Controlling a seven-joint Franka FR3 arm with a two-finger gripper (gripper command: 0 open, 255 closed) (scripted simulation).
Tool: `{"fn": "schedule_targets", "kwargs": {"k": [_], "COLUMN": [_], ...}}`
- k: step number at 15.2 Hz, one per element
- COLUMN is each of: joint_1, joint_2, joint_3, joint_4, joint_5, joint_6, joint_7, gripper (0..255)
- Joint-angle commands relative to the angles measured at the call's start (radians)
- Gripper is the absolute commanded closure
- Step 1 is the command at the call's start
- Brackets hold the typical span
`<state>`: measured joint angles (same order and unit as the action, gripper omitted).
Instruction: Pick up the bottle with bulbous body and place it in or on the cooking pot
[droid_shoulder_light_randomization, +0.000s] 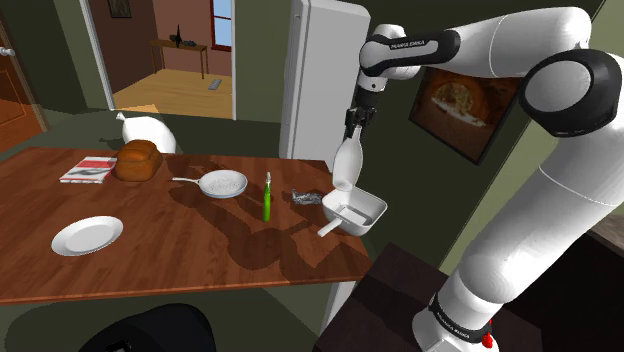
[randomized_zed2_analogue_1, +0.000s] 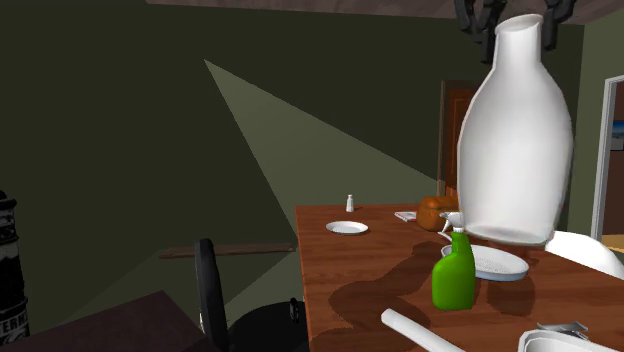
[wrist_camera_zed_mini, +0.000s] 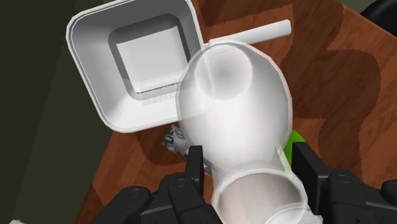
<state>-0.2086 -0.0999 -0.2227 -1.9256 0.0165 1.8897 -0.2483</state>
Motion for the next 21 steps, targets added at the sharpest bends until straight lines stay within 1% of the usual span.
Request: {"fn": "schedule_targets", "kwargs": {"k": [1, 5, 21], "joint_1": [-0.020, -0.064, -0.066], "joint_2": [0.004, 0.033, 0.058], "joint_3": [-0.025, -0.080, -0.083], "joint_4": [0.024, 0.095, -0.093], "joint_5": [0.002, 0.011, 0.022], "joint_6": [-0.021, -0.067, 0.145], "joint_7": [-0.046, -0.147, -0.162], "gripper": [255, 255, 255]}}
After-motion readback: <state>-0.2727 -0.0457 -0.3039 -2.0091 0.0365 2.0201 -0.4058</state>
